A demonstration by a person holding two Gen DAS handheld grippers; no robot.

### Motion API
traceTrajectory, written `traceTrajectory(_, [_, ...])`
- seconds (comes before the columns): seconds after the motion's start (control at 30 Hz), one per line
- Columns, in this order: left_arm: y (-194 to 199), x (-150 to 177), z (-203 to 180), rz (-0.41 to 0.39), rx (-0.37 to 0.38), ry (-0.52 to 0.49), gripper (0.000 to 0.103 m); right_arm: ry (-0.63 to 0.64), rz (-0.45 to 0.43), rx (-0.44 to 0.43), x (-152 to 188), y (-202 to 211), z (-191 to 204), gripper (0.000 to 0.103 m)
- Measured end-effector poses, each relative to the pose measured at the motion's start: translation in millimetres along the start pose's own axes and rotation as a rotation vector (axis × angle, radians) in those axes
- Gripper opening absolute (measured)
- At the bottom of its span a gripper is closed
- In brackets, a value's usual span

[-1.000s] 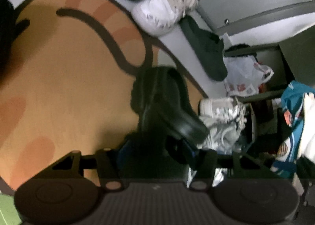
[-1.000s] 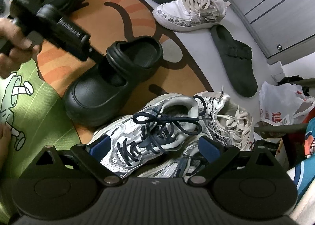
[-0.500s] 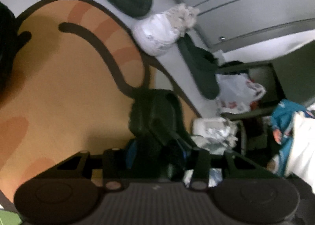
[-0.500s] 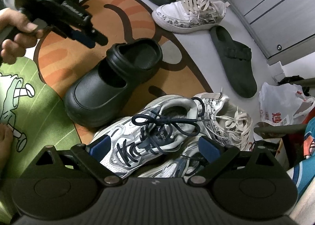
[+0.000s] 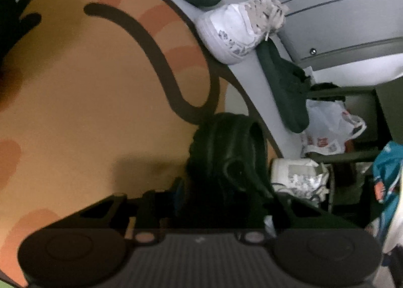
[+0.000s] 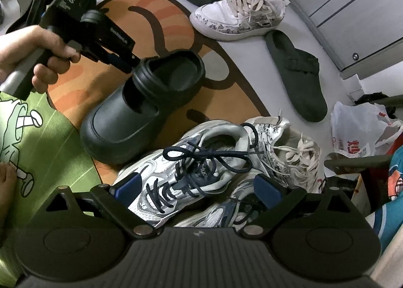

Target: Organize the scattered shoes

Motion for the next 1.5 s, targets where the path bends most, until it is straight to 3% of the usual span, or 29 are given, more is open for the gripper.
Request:
traceTrajectory(0.3, [-24, 8, -7, 0.034, 0.022, 0.020, 0.027, 0.012, 0.003, 0.001, 2, -1, 3, 0.098])
traceTrajectory(0.43, [-16, 6, -8, 0.046, 0.005, 0.017, 0.030, 0.014, -0.013, 0.001, 0, 1, 4, 0.098])
traceTrajectory(0.57, [22, -7, -10, -0.071, -0.068, -0.036, 0.055, 0.032, -0.036, 0.002, 0, 5, 5, 0.098])
traceTrajectory(0.77, [83, -24, -9, -0.178, -0.153, -0.079, 0.055, 0.029, -0.058, -0.013, -8, 14, 4, 0.098])
traceTrajectory(0.87, [130, -41, 1, -0.304, -0.186, -0.014, 0.060, 0.015, -0.019, -0.021, -3, 8, 5, 0.098])
traceTrajectory(0.93, [165, -51, 14, -0.399, -0.250, 0.042, 0.061, 0.012, -0.009, -0.026, -2, 7, 6, 0.098])
traceTrajectory(1.03, [198, -56, 24, -0.464, -0.325, 0.063, 0.062, 0.021, -0.019, -0.027, -2, 11, 9, 0.098])
traceTrajectory(1.13, [226, -59, 26, -0.522, -0.337, 0.091, 0.064, 0.043, -0.034, -0.028, -1, 15, 15, 0.098])
traceTrajectory(1.2, [241, -60, 26, -0.547, -0.371, 0.086, 0.071, 0.053, -0.032, -0.030, 0, 16, 19, 0.098])
traceTrajectory(1.3, [256, -61, 30, -0.561, -0.423, 0.076, 0.072, 0.061, -0.025, -0.035, 0, 14, 22, 0.098])
traceTrajectory(1.5, [284, -64, 51, -0.598, -0.418, 0.187, 0.072, 0.061, -0.025, -0.031, 0, 15, 23, 0.098])
Point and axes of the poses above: each gripper's, at about its wrist camera, not at the fingertips, and y roughly against the way its jaws point, z to its left, x to its underside, the point moved 9 cm from there along -y, roughly the way its jaws point, and after that the axes turned 6 degrees about x, right-handed, at the moved point
